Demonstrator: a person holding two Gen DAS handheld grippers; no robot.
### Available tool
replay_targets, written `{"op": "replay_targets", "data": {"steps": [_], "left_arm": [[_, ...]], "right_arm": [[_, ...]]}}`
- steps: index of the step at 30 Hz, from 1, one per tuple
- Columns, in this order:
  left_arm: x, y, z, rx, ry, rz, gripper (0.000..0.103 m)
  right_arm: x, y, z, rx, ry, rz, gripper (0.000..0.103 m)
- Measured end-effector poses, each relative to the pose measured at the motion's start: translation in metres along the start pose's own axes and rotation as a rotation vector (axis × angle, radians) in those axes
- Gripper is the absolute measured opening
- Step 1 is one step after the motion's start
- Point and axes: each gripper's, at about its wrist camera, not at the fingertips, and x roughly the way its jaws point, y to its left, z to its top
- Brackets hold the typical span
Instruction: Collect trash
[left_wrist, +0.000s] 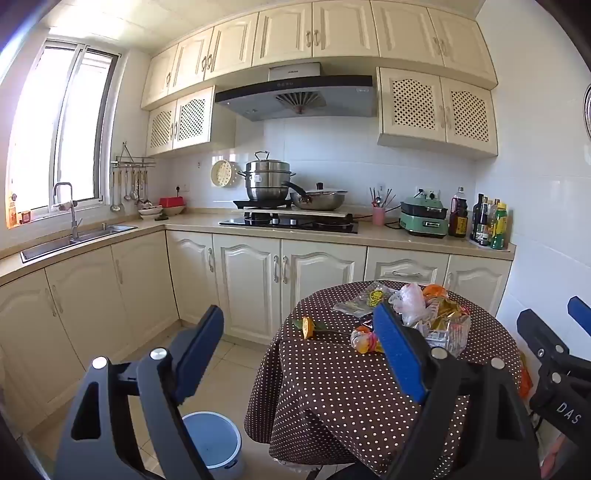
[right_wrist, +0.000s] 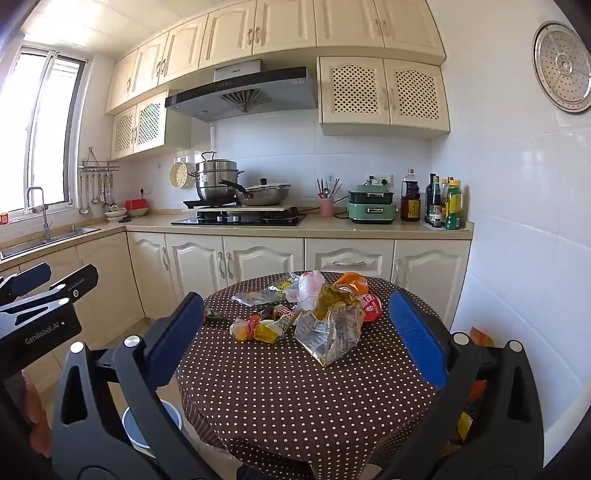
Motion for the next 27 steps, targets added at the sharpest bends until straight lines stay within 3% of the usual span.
{"op": "replay_targets", "data": {"steps": [27], "left_arm": [[0.0068,-0.0073,-0.0093,0.008,0.012,-0.006,0.082]], "right_arm": [[-0.0009,-0.0040,-0.0017,0.008,0.005,-0.004,0.098]]}}
